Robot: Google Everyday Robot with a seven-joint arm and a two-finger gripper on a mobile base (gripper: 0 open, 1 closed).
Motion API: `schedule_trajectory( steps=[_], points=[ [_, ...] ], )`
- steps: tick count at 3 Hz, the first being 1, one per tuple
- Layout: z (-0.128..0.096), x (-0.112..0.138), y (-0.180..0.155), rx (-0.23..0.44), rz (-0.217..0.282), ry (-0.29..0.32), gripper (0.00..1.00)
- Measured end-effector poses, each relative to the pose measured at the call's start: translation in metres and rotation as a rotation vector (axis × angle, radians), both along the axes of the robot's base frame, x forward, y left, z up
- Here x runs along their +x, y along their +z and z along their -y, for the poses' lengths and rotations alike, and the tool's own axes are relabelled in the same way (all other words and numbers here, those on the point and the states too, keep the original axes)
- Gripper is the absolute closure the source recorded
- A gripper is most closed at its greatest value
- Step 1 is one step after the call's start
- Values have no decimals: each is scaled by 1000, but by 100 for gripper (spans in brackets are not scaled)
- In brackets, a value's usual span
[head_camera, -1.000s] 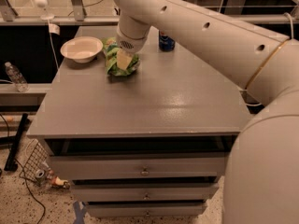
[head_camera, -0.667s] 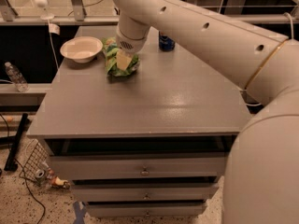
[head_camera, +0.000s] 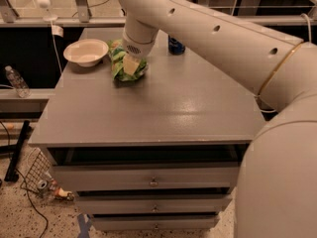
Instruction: Move green rice chip bag near paper bowl
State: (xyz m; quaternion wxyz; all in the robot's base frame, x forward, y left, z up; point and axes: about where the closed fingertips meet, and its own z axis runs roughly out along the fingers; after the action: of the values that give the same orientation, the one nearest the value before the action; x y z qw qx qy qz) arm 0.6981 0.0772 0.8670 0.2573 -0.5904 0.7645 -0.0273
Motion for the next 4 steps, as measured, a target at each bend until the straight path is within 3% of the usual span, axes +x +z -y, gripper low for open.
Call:
schedule_trajectory(
  steps=[1, 2, 3, 4],
  points=[
    [-1, 0, -2, -2, -3, 1, 12],
    [-1, 0, -4, -3, -5, 2, 0],
    [5, -2, -1, -1, -1, -5, 0],
    [26, -9, 7, 9, 15, -33, 0]
  ],
)
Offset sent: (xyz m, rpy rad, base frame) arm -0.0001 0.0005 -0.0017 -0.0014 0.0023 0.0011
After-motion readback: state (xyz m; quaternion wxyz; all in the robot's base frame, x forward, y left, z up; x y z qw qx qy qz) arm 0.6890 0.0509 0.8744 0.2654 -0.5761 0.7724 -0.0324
